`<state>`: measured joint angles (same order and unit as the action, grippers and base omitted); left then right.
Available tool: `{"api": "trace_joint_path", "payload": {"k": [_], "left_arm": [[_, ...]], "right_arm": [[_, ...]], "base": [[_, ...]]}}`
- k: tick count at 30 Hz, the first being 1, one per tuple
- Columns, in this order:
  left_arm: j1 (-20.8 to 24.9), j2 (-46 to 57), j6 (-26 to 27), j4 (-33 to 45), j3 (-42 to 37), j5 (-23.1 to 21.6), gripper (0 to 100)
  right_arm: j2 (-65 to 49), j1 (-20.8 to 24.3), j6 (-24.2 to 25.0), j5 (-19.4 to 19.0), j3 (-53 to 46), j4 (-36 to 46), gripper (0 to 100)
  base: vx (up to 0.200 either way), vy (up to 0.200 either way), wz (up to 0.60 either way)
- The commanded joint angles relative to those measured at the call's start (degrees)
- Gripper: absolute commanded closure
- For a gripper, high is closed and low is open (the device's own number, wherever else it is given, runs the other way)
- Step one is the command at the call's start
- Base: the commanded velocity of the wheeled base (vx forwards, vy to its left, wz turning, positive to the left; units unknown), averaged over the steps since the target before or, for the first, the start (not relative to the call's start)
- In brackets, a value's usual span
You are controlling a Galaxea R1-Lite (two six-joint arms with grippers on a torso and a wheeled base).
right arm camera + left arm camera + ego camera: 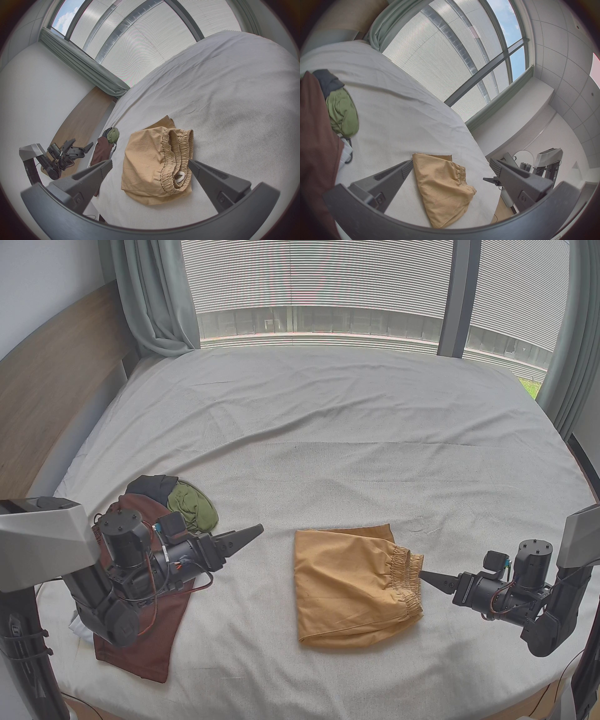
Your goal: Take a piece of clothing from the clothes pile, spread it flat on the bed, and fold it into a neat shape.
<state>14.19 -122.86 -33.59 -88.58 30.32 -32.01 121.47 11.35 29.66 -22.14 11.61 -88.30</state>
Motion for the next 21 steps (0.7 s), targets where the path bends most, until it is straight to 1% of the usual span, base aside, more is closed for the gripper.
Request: {"api": "trace_joint_path", "payload": {"k": [1,4,6,7,9,10,13,17,19,21], "left_arm": [[-4.17,3.85,0.27,-0.02,-3.34,-1.83,0],[-7.77,4.2,0.89,-0.02,-4.65,-4.2,0],[-9.44,4.38,3.35,-0.02,-5.01,-5.08,0],[-9.44,4.38,3.35,-0.02,-5.01,-5.08,0],[-11.38,4.73,8.54,-0.02,-6.59,-6.57,0],[-12.08,4.82,11.26,-0.02,-8.08,-8.42,0],[-13.93,4.64,15.48,-0.02,-9.84,-11.93,0],[-15.51,4.2,21.46,-0.02,-11.07,-13.51,0],[-16.3,4.03,26.38,-0.02,-11.86,-14.75,0],[-16.3,3.24,29.98,-0.02,-12.56,-15.8,0]], "right_arm": [[0.44,0.52,-0.04,-0.01,-0.18,-0.03,0],[0.53,0.87,-0.04,-0.01,-0.27,-0.03,0],[0.53,0.96,-0.04,-0.01,-0.36,-0.03,0],[0.53,0.96,-0.04,-0.01,-0.36,-0.03,0],[0.88,0.96,-0.04,-0.01,-0.36,-0.03,0],[0.96,1.39,-0.04,-0.01,-0.71,-0.03,0],[1.23,1.75,0.05,-0.01,-1.06,-0.03,0],[2.02,2.01,-0.04,-0.01,-1.15,-0.03,0],[2.72,2.19,-0.04,-0.01,-1.23,-0.03,0],[3.43,2.19,-0.04,-0.01,-1.41,-0.12,0]], "base": [[0.0,0.0,0.0],[0.0,0.0,0.0],[0.0,0.0,0.0],[0.0,0.0,0.0],[0.0,0.0,0.0],[0.0,0.0,0.0],[0.0,0.0,0.0],[0.0,0.0,0.0],[0.0,0.0,0.0],[0.0,0.0,0.0]]}}
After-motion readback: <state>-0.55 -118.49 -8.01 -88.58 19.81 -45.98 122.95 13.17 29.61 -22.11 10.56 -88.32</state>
